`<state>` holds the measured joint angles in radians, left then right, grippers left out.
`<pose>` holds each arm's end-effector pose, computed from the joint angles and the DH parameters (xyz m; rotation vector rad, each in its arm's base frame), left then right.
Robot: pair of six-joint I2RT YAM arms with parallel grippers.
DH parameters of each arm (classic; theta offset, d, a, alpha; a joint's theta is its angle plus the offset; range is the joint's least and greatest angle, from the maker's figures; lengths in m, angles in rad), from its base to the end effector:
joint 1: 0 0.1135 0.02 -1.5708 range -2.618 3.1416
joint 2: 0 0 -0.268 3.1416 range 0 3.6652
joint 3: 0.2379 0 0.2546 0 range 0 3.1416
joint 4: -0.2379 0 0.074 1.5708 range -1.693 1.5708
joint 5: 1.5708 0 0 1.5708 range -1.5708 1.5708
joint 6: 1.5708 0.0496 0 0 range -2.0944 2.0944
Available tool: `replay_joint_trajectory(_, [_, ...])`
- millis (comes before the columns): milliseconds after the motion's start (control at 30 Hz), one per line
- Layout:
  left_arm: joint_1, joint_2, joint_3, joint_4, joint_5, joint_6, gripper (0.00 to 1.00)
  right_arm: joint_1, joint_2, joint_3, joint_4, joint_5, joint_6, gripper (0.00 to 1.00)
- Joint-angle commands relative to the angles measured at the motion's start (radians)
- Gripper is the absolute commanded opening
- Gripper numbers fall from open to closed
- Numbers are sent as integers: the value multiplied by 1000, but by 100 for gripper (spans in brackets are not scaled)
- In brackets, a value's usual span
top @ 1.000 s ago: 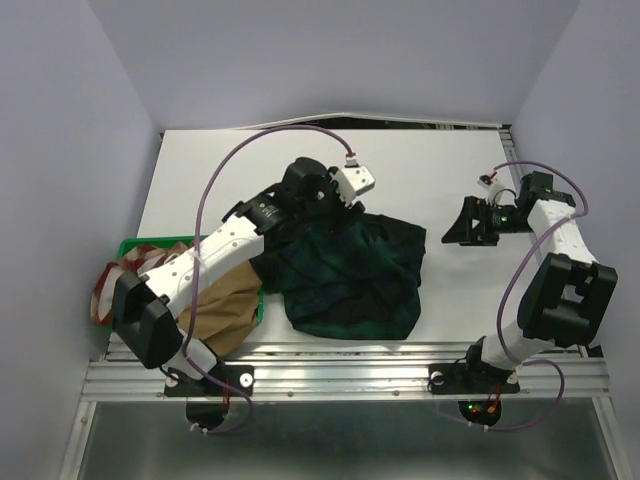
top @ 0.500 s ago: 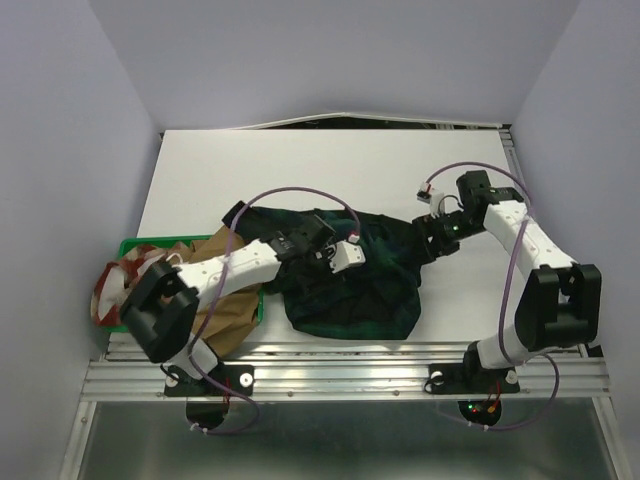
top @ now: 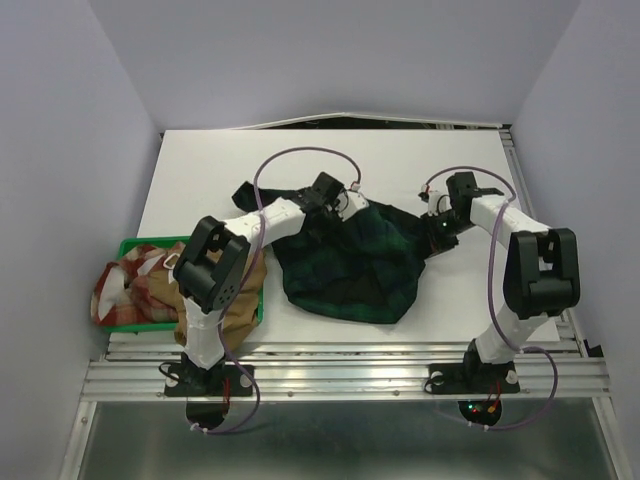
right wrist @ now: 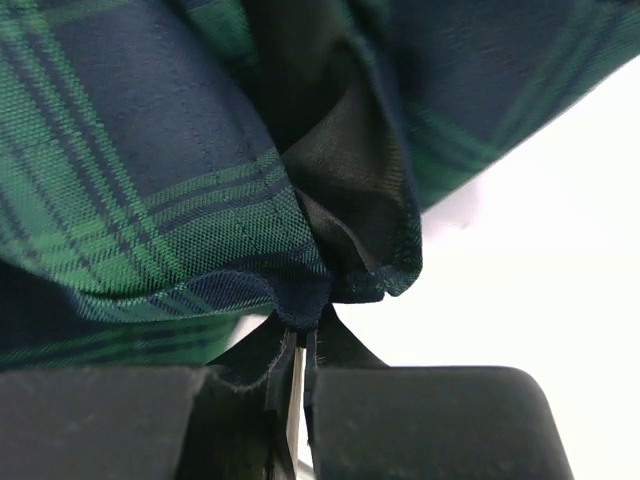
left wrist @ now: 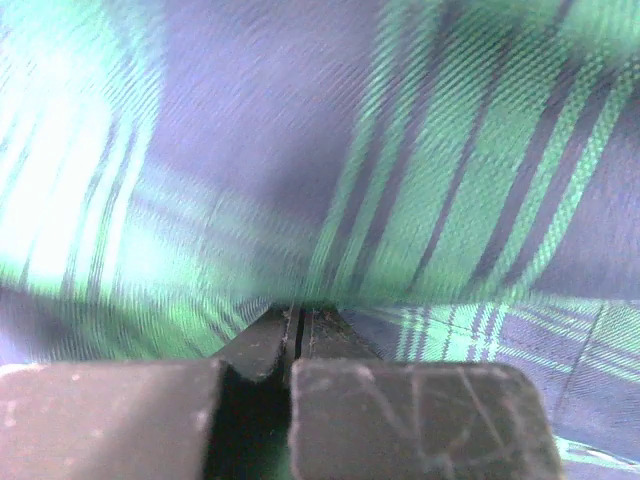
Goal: Fold and stack the skirts
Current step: Flatten the skirt out
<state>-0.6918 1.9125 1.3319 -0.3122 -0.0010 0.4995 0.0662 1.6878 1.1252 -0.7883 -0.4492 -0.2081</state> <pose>0.3290 -0.2724 0.1842 1.3828 2.0410 -0.0822 0.3163 0.0426 0.1826 -0.4572 2.7914 0.6222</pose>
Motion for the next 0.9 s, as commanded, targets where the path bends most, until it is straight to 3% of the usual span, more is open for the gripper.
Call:
replay_joint_trajectory(0, [31, 2, 196, 24, 36, 11, 0, -55, 62, 102, 112, 121, 49, 1])
replay_joint_trajectory(100, [49, 42, 315, -1, 53, -9, 0, -130, 101, 195, 109, 110, 55, 1])
replay_joint_trajectory(233, [90, 147, 464, -25, 52, -93, 18, -170, 87, 295, 61, 63, 18, 12])
replay_joint_trajectory(267, [100, 166, 524, -33, 47, -143, 23, -170, 78, 306, 52, 57, 12, 31])
replay_joint_trajectory(333, [135, 198, 590, -57, 58, -197, 34, -170, 38, 323, 17, 11, -17, 57])
replay_joint_trajectory(367, [149, 201, 602, -68, 109, -231, 34, -170, 24, 324, -14, -2, -30, 69])
replay_joint_trajectory(500, [198, 110, 532, -111, 264, -189, 39, -170, -57, 314, -96, -16, -95, 84])
replay_joint_trajectory(600, [198, -33, 374, -149, 326, -71, 39, -170, -131, 282, -170, -6, -166, 87])
replay_joint_trajectory(633, [198, -106, 286, -157, 338, -44, 48, -161, -163, 269, -196, -22, -198, 87])
replay_joint_trajectory(700, [198, -171, 201, -174, 351, -10, 48, -132, -187, 260, -270, -54, -212, 86])
replay_joint_trajectory(867, [198, -323, -44, -177, 372, 14, 48, 88, -266, 173, -269, -33, -159, 78])
